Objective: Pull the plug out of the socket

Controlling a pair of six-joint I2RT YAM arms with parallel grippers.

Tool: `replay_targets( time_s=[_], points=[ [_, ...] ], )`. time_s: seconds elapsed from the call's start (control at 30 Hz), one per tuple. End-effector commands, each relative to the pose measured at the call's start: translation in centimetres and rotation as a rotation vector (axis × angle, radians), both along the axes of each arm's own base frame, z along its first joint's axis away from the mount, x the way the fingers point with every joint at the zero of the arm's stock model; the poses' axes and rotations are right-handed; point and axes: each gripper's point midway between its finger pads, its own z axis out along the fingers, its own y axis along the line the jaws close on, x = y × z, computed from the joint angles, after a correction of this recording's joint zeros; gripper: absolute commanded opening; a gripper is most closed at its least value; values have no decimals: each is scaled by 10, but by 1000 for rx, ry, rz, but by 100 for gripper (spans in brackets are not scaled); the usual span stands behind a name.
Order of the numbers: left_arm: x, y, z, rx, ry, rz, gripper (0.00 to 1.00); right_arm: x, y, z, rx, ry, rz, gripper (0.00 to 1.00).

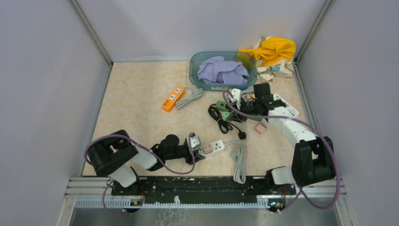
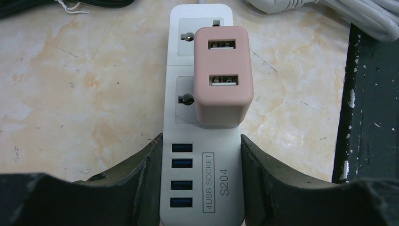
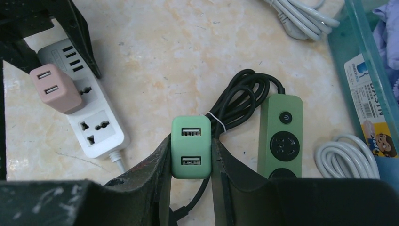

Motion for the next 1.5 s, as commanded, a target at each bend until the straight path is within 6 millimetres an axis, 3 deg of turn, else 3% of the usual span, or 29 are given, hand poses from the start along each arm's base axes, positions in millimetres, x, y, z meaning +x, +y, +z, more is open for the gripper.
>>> replay_targets(
  time_s=[0.0,0.83,1.07,1.23,1.47],
  points=[
    [-7,-4,4,-14,25,-36,1,18,-6,4,4,-16,-68,0],
    [-8,-4,6,-19,24,-41,1,57,-40,-43,-145,112,-325,4],
    [-9,-4,7,-24,28,-38,1,68,-49,-55,-180,139,-414,39],
    [-9,-5,7,-27,27,-43,1,71,-51,-46,-172,105,-443,55],
    [-9,-6,8,-30,36,-42,1,68,-48,-18,-124,19,-417,60]
  ],
)
